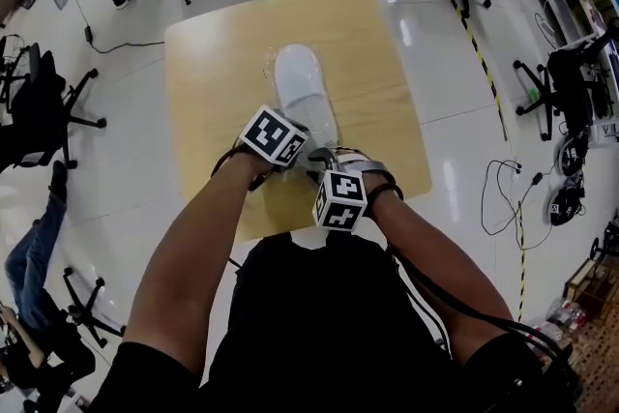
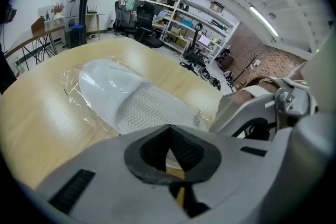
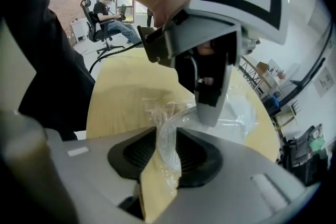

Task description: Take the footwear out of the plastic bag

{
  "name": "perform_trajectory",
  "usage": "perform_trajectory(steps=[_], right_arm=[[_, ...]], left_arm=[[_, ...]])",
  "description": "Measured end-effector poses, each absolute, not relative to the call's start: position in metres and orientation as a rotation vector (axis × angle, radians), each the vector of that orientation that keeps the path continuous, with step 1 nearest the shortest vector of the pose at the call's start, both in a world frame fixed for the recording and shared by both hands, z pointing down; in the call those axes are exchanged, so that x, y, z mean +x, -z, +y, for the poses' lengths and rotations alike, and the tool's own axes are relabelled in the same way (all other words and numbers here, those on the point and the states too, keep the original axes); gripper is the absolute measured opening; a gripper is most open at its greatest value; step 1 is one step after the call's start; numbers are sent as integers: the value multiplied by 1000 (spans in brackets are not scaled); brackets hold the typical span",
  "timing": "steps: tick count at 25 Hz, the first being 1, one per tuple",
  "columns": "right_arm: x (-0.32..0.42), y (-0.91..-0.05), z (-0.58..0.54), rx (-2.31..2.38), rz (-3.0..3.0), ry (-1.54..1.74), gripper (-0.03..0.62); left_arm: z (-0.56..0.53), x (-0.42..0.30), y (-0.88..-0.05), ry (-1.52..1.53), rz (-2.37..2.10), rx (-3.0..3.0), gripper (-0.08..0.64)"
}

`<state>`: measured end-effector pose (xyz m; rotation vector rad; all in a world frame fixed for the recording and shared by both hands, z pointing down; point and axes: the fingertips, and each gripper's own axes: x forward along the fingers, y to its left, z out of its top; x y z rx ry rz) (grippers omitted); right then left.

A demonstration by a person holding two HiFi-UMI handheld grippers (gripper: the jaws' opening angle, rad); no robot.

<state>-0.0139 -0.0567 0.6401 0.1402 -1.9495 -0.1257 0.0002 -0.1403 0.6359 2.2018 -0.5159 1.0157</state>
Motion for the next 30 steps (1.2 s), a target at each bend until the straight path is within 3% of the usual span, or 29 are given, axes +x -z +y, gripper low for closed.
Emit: perform_trajectory(steps=[6,14,22,26,30], right_arm=[[-17,-635,-39,110,-1956,275,5],[7,-645,-9,46,-1916,358,7],[40,-625,-17,300,-2026,-52,9],[-3,-605,-30,339,-2167,-192,42],[-46,-618,-19,186,-2162,-135,147]], left_arm=[[-141,-2,-637,-983,-543,2216,5],[-142,-5,-637,-968,-583,2217,5],[-143,-14,-638,-924,-680,2187,6],[-144,-16,-638,-912,-689,2172,5],[-144,-14,-636,-940,-698,2185,6]])
